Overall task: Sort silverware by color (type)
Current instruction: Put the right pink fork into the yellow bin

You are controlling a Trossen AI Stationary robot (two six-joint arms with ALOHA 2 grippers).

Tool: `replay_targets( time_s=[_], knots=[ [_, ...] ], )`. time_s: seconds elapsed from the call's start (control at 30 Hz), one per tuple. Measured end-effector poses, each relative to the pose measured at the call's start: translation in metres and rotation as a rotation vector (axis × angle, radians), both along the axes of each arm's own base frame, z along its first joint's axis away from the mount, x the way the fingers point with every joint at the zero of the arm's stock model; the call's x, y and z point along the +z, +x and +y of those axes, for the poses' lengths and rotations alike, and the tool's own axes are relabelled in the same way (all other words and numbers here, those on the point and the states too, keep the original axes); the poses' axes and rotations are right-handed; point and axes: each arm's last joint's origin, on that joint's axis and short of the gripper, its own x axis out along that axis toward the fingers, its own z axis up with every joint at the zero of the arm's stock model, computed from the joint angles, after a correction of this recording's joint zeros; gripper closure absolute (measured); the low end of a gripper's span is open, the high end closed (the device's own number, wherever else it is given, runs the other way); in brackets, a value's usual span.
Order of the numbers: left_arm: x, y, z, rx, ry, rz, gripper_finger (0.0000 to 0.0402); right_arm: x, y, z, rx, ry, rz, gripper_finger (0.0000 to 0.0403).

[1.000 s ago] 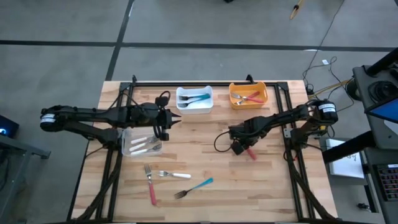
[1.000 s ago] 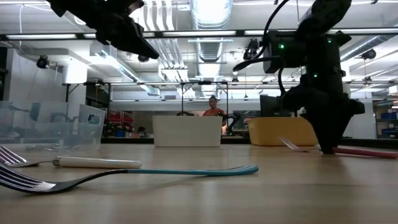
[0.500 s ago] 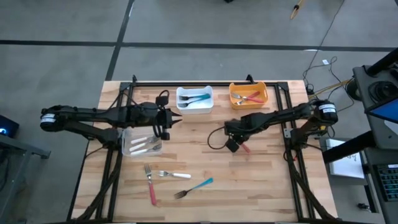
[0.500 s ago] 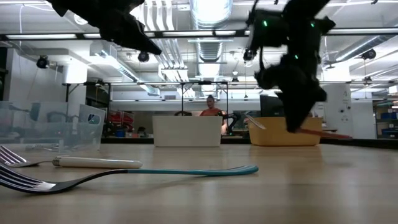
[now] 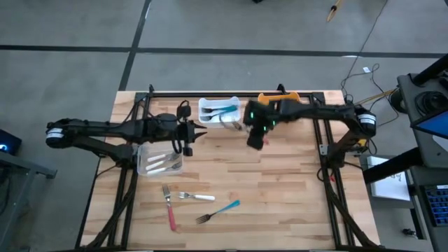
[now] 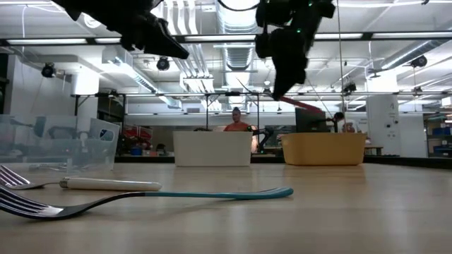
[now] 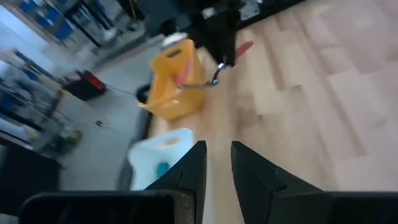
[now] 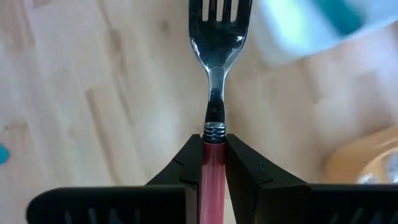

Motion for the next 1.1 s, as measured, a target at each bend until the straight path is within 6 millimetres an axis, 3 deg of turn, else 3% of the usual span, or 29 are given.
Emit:
replay_targets(
  time_s=[0.17,0.4,0.67,0.93,1.1],
  knots=[
    [0.004,-0.002,0.023,0.058,0.096,-0.014,0.0345,0.016,-0.003,-0.048,0.066,-0.084,-0.037,0.0370],
    [0.004,-0.016,0.066,0.247,0.102,-0.009,0.0345,0.021,-0.010,-0.093,0.223,-0.191,0.062,0.0370],
    [0.004,-0.031,0.095,0.387,0.090,-0.010,0.0345,0.013,-0.030,-0.119,0.551,-0.317,0.257,0.0370],
    [-0.002,-0.035,0.099,0.410,0.044,0.026,0.0345,0.013,-0.054,-0.142,0.486,-0.294,0.310,0.0370],
    [0.010,-0.034,0.104,0.333,0.205,-0.023,0.0345,0.012,-0.064,-0.151,0.422,-0.256,0.317,0.0370]
  ],
)
